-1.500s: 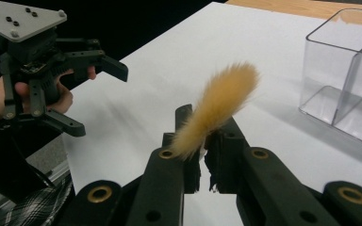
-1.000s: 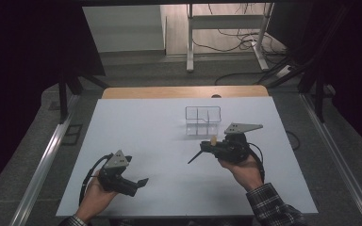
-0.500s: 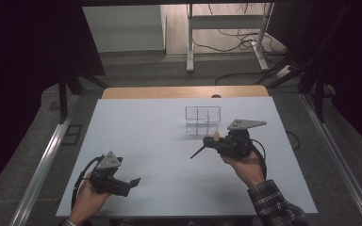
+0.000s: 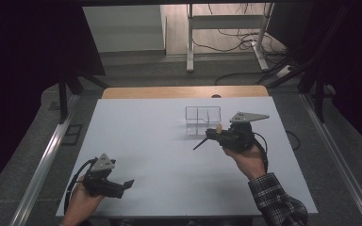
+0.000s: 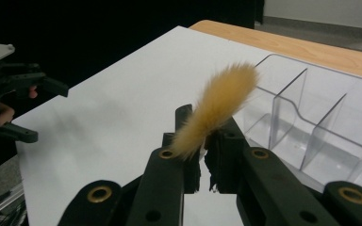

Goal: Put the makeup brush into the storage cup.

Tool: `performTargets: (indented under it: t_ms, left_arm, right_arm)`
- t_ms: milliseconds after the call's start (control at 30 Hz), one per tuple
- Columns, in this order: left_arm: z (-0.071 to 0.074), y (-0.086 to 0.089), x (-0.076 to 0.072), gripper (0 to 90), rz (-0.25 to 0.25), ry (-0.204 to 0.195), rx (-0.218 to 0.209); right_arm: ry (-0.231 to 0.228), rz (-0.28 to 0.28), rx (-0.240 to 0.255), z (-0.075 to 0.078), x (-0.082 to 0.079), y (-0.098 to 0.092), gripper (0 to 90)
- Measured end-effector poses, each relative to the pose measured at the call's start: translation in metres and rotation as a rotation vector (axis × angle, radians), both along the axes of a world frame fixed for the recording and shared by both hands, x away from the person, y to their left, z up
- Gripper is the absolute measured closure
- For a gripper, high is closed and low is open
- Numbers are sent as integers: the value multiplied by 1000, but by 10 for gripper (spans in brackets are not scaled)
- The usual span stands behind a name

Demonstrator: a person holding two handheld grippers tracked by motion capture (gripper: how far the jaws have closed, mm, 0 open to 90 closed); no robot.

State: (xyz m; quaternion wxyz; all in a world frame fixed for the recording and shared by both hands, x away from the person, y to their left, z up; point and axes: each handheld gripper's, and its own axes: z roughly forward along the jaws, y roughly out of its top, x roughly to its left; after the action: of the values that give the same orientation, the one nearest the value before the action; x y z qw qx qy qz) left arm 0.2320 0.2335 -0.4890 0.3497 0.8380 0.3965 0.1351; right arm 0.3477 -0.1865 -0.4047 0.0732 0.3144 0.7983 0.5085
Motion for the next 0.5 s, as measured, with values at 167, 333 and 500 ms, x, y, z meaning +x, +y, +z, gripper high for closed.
performTargets:
  t_ms: [167, 333, 500]
  left_arm:
    - [0, 5, -2, 2, 18, 2, -11]
    - [0, 3, -2, 2, 9, 1, 0]
    - [0, 4, -1, 1, 12, -2, -4]
  right_arm:
    - [-10, -19, -3, 2, 6, -2, 837]
    - [-16, -35, 3, 5, 14, -4, 837]
    - [-28, -45, 8, 7, 20, -4, 837]
